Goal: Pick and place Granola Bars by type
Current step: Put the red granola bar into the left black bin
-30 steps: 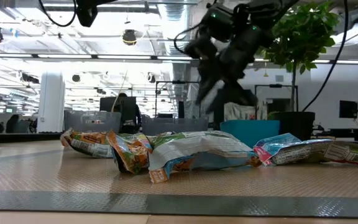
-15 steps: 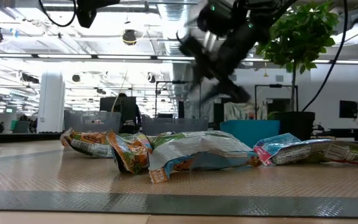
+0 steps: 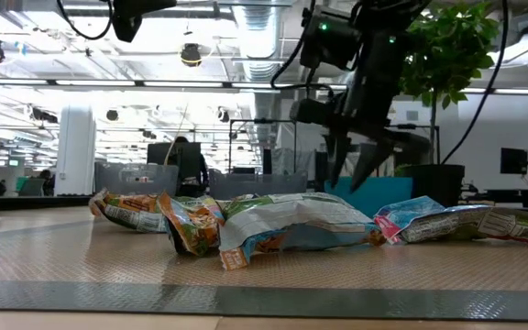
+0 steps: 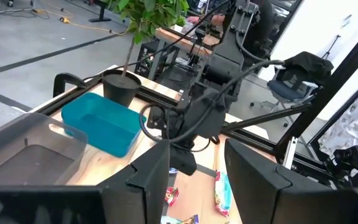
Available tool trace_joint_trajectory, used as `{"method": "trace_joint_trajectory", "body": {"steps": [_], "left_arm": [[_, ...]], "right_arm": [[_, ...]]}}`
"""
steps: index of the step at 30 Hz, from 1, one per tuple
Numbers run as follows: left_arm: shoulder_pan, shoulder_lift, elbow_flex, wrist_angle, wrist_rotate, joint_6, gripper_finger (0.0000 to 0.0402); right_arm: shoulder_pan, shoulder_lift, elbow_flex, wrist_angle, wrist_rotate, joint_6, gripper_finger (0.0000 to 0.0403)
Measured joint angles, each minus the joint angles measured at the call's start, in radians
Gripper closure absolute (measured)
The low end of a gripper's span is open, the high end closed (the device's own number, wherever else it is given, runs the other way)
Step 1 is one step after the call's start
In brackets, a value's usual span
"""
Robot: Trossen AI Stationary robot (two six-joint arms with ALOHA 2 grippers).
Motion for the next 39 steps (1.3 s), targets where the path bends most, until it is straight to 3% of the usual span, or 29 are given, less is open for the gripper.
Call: {"method": "trace_joint_trajectory", "body": {"steps": [10,18,23,33,39], "left_arm": [[0.0,0.0,0.0,-0.027,0.002,0.0,0.0256],[0.0,0.0,0.0,-0.038,0.005,0.0,0.0256],[0.0,0.0,0.0,-0.043,0.002,-0.001,0.0256],[0.0,0.0,0.0,-0.044,-0.056,-0.002,0.0256],[0.0,0.0,0.001,-0.069,-0.101,-0.05,0.0256]], "right_arm": [[0.006,0.067,0.001,0.073,-0.003,-0.003,0.0189],[-0.034,0.147,0.006,0.117,-0.059,-0.021,0.0183],[-0.036,0.177,0.056,0.09,-0.056,-0.035,0.0216],[-0.044,0.185,0.154,0.077,-0.036,-0.187,0.0379],[-0.062,0.185,0.298,0.084,-0.03,-0.385,0.0378]]}}
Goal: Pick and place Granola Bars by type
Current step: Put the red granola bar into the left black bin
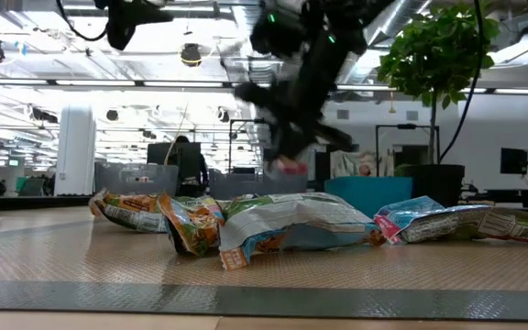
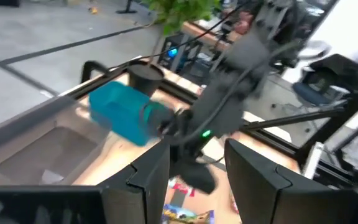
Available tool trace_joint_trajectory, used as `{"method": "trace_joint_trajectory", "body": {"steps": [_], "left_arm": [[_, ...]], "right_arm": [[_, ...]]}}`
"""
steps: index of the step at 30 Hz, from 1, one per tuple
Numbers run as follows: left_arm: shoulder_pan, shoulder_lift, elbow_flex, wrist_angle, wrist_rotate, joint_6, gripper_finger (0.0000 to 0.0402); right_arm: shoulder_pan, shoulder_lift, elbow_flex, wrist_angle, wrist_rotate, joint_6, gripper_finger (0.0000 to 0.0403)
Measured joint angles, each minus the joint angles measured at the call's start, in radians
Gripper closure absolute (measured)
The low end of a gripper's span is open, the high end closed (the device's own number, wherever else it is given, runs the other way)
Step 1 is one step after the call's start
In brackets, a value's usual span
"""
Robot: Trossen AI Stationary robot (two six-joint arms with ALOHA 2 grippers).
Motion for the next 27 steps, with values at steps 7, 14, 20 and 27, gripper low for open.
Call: {"method": "trace_joint_trajectory", "body": {"steps": [7,14,20,27], "left_arm": [[0.0,0.0,0.0,-0.076,-0.059,-0.079,0.0256],[0.008,0.017,0.0,-0.078,-0.079,-0.157,0.0255],[0.033,0.069,0.001,0.053,-0.074,-0.186,0.0236],[0.04,0.145,0.001,0.191,-0.055,-0.203,0.0198]], "right_arm": [[-0.013,-0.018,0.217,0.032,0.003,-0.278,0.0366],[-0.013,-0.052,0.373,0.072,-0.003,-0.473,0.0386],[-0.012,-0.05,0.428,0.078,-0.049,-0.528,0.0381],[-0.012,-0.048,0.427,0.077,-0.081,-0.536,0.0384]]}}
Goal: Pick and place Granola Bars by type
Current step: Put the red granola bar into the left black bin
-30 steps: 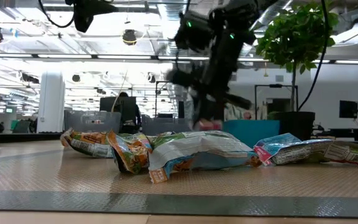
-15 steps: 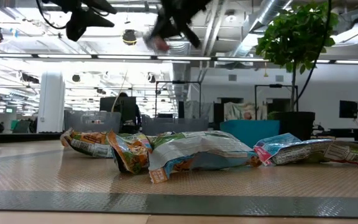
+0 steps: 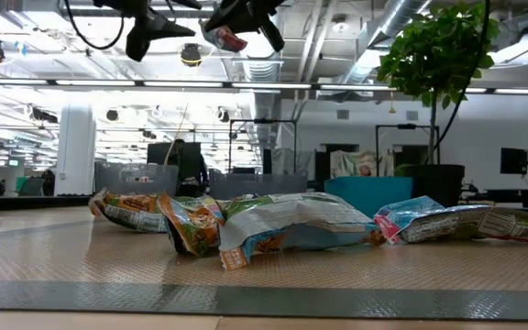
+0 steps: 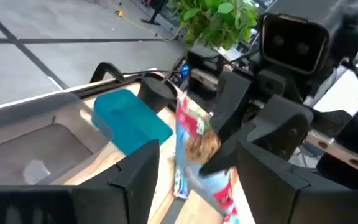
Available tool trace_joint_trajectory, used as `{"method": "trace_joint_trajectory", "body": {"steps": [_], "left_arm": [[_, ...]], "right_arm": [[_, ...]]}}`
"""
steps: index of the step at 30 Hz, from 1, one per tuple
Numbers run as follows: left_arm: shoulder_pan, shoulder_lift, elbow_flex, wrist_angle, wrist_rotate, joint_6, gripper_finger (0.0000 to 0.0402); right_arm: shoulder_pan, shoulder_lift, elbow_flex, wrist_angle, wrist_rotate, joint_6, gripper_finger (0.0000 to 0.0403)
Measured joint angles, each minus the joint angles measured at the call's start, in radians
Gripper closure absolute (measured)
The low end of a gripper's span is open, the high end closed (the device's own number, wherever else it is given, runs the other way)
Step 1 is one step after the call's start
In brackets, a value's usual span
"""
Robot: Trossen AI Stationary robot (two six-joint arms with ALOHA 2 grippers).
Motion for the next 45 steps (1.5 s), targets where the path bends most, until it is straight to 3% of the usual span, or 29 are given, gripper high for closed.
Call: {"method": "trace_joint_trajectory", "body": {"steps": [6,11,24,34,45], "left_arm": [[0.0,0.058,0.0,0.082,-0.002,0.002,0.0196],[0.0,0.063,0.0,0.095,-0.053,0.015,0.0217],[-0.001,0.06,0.0,0.093,-0.071,0.058,0.039],[0.0,0.06,0.0,0.082,-0.101,0.09,0.0401],[0.0,0.053,-0.001,-0.036,-0.125,0.126,0.0401]], "right_arm": [[0.007,0.0,0.0,0.019,-0.006,-0.003,0.0387],[0.006,0.0,0.0,0.019,-0.01,-0.003,0.0381],[0.006,0.0,-0.001,0.017,-0.022,-0.002,0.0384],[0.006,0.0,-0.001,0.019,0.002,-0.006,0.0357],[0.004,0.0,-0.001,-0.004,0.049,-0.102,0.0265]]}}
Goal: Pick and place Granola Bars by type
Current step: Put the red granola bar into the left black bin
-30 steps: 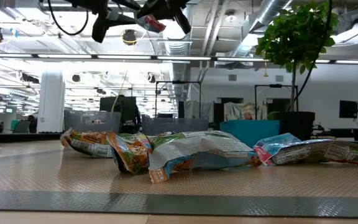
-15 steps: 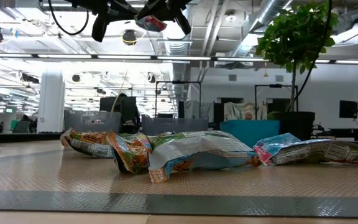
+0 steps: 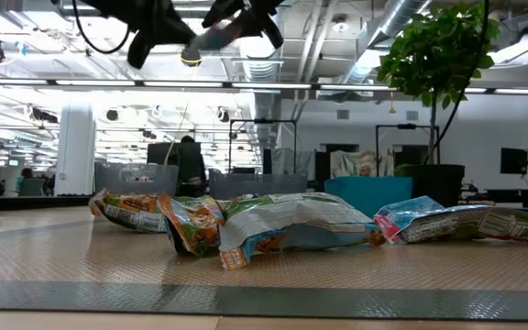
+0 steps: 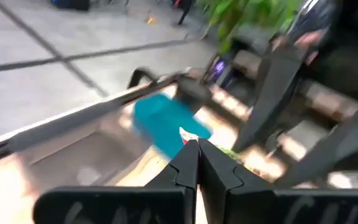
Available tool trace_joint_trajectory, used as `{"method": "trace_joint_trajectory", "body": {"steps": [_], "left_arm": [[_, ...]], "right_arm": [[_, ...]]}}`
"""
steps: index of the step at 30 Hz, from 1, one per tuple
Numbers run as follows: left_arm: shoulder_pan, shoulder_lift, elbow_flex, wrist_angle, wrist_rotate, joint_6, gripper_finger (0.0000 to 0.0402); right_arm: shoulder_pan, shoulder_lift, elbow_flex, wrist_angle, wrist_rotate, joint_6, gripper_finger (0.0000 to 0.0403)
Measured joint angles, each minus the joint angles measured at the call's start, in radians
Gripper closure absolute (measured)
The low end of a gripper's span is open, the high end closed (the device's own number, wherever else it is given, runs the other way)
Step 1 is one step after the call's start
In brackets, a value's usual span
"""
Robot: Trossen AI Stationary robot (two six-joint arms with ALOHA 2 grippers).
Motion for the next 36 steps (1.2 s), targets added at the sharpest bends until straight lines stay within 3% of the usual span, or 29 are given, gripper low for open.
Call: {"method": "trace_joint_trajectory", "body": {"steps": [4,11,18,27,31,36], "left_arm": [[0.0,0.001,-0.001,-0.106,-0.052,0.029,0.0401],[0.03,0.0,-0.001,-0.247,-0.203,0.087,0.0401],[0.127,0.0,-0.001,-0.412,-0.274,0.154,0.0401],[0.231,0.003,-0.001,-0.408,-0.278,0.221,0.04],[0.26,0.003,-0.001,-0.423,-0.261,0.222,0.0374],[0.296,0.003,-0.001,-0.433,-0.218,0.216,0.0293]], "right_arm": [[-0.001,0.0,0.0,-0.028,0.06,-0.035,0.0225],[-0.001,0.0,0.0,-0.033,0.064,-0.046,0.0187],[0.003,-0.016,0.001,-0.049,0.062,-0.046,0.0187],[-0.005,-0.052,0.001,-0.079,0.062,-0.046,0.0205],[-0.006,-0.056,0.001,-0.091,0.064,-0.046,0.0211],[-0.005,-0.071,0.002,-0.103,0.064,-0.046,0.0216]]}}
